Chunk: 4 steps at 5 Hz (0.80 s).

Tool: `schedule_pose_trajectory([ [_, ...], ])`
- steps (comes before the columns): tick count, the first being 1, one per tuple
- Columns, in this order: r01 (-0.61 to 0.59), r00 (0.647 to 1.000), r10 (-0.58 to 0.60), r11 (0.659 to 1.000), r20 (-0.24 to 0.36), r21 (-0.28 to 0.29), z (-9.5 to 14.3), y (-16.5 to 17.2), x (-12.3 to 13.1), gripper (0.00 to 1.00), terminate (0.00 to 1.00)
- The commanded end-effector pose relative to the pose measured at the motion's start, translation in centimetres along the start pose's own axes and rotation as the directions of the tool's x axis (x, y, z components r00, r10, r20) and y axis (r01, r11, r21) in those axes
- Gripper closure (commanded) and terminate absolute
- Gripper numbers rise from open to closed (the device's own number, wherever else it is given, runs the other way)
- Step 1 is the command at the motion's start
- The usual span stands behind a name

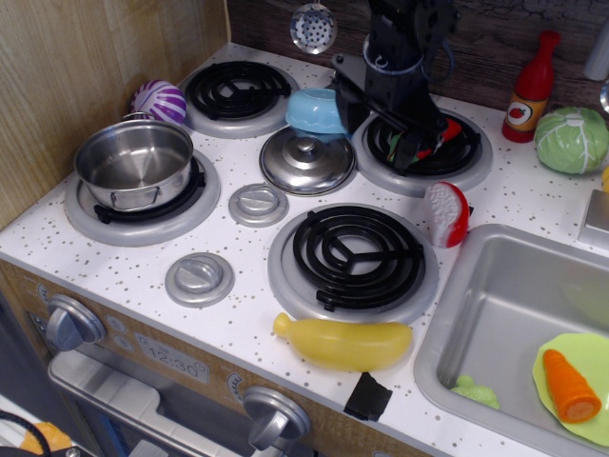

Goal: Put pepper in pan

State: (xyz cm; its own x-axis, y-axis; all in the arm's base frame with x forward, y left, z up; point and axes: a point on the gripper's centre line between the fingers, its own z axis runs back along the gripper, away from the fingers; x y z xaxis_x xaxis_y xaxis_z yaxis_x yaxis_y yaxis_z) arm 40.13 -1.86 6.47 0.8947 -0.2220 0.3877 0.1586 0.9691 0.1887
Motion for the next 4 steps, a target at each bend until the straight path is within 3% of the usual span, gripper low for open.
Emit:
schedule_pose_trajectory([
  [1,0.026,0.996,-0.024,0.999,0.081,-0.021,-0.3,0.2,2.8,0.0,0.0],
  [3,0.016,0.99,-0.003,0.996,0.139,-0.091,-3.4,-0.2,2.7,0.0,0.0],
  [4,-0.007,0.992,0.018,0.996,0.128,-0.088,-3.8,-0.3,2.7,1.0,0.0],
])
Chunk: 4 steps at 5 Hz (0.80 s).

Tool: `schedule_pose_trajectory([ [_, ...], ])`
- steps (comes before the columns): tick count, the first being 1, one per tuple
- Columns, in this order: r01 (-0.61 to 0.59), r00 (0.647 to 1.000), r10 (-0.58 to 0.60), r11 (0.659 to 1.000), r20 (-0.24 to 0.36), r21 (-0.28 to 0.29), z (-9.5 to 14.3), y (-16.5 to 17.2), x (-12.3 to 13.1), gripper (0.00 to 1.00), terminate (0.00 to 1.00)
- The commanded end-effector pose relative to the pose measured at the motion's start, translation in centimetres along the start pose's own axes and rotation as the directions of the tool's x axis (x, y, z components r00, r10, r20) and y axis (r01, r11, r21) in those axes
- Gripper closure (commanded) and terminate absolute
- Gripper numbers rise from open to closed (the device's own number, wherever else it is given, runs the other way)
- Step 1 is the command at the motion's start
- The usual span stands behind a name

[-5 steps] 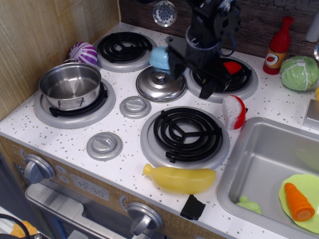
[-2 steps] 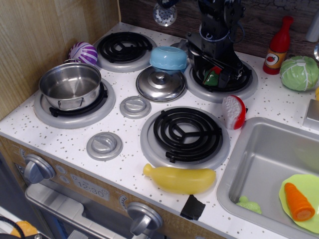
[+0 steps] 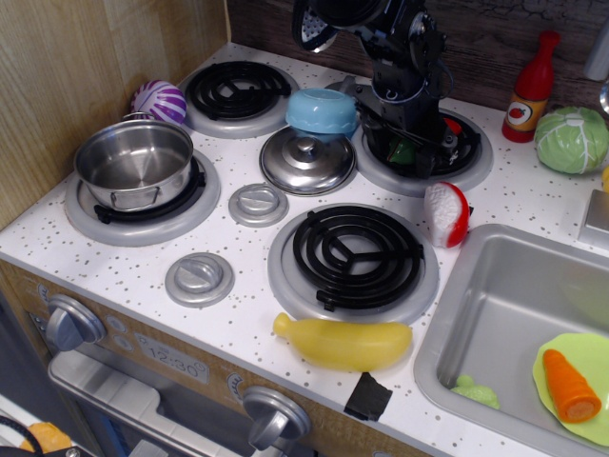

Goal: Put pepper in pan

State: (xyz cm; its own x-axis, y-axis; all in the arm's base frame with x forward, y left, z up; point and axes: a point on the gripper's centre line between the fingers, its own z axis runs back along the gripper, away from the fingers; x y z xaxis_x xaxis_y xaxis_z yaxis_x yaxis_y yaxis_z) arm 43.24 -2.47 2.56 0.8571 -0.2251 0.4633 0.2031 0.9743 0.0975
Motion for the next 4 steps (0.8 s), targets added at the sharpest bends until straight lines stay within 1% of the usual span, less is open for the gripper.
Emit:
schedule_pose_trajectory([
  [1,-0.019,1.0,0.018,0.999,0.02,0.045,1.8,0.4,1.5,1.0,0.0],
  [2,-0.108,0.989,0.119,0.987,-0.089,0.118,3.3,0.6,1.4,1.0,0.0],
  [3,-0.161,0.95,0.226,0.947,-0.217,0.278,5.9,2.6,0.3,1.0,0.0],
  [4,-0.233,0.906,0.352,0.879,-0.236,0.416,7.9,4.4,-1.7,1.0,0.0],
])
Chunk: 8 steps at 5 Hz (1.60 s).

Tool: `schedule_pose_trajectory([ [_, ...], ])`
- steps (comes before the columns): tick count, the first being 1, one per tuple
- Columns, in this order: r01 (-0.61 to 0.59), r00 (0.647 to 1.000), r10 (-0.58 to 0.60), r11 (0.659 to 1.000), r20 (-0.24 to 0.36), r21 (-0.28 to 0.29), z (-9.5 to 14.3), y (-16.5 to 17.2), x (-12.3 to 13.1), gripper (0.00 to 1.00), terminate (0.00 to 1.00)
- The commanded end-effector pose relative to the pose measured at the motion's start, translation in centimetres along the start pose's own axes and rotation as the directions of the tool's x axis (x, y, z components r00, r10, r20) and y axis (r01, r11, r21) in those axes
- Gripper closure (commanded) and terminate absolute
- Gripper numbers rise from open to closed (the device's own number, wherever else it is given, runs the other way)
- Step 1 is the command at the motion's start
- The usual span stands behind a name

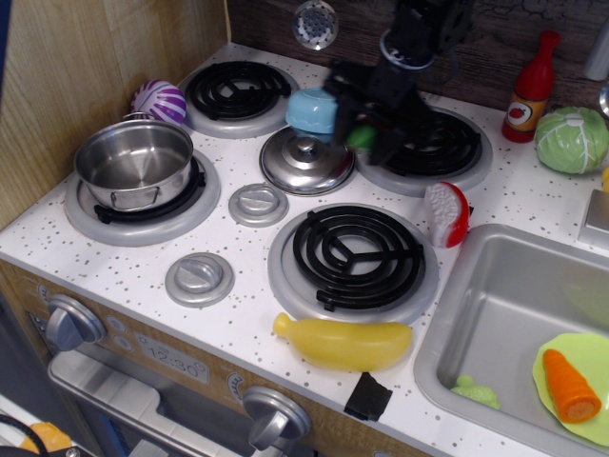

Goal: Put pepper in pan

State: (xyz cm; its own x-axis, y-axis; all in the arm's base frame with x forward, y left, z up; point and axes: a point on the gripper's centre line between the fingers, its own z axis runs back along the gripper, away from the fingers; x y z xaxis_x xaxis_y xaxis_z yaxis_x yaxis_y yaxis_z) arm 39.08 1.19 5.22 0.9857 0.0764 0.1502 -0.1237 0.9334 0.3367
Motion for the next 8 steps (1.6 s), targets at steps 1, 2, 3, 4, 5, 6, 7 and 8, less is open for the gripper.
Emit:
schedule_pose_trajectory([
  [1,-0.195,0.981,0.194,0.98,0.026,0.028,2.5,5.8,-1.9,1.0,0.0],
  [2,-0.331,0.943,0.332,0.939,-0.001,0.093,2.5,8.1,-4.0,1.0,0.0],
  [3,-0.491,0.869,0.494,0.854,0.025,0.175,2.8,10.4,-6.3,1.0,0.0],
  [4,-0.542,0.833,0.553,0.822,-0.018,0.174,3.1,13.0,-8.9,1.0,0.0],
  [5,-0.547,0.828,0.559,0.822,-0.043,0.157,2.7,14.7,-10.8,1.0,0.0],
  [6,-0.523,0.845,0.532,0.844,-0.057,0.115,1.6,16.0,-12.2,1.0,0.0],
  [7,-0.496,0.867,0.498,0.867,-0.035,0.049,0.6,15.6,-11.9,0.0,0.0],
  [8,-0.496,0.867,0.498,0.867,-0.035,0.049,0.6,15.6,-11.9,0.0,0.0],
])
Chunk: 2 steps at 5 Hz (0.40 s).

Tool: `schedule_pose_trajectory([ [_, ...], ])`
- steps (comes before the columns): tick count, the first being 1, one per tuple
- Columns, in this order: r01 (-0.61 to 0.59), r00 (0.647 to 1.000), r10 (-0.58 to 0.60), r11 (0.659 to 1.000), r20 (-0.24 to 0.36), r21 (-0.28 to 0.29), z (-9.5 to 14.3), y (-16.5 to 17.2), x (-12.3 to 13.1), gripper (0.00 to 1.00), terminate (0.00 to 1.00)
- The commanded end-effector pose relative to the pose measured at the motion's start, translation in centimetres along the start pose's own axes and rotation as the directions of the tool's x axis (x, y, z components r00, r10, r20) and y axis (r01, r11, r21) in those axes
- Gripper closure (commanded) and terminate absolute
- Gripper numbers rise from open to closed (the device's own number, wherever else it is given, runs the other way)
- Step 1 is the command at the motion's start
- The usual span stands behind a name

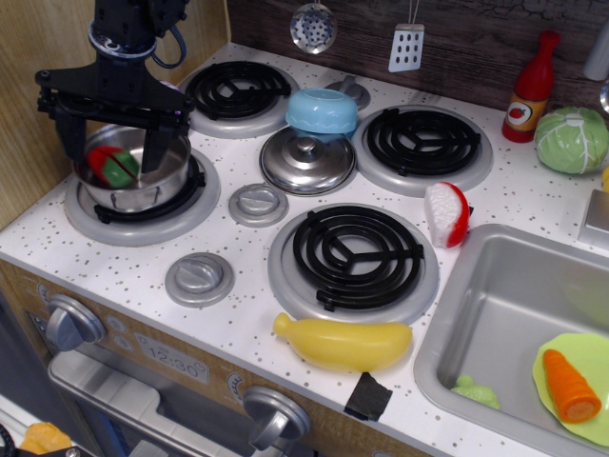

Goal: Put pepper in pan

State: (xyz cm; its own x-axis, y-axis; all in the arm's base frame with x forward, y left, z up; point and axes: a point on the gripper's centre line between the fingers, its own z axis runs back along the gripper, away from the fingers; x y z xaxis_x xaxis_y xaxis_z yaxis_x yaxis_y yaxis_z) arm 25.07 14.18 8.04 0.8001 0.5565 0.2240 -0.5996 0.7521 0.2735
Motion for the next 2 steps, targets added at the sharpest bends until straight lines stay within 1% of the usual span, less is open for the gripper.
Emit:
schedule_pose_trajectory([
  [1,-0.003,0.999,0.003,1.0,0.043,-0.011,0.97,0.51,0.72,0.0,0.0],
  [2,-0.003,0.999,0.003,1.0,0.043,-0.011,0.97,0.51,0.72,0.0,1.0],
])
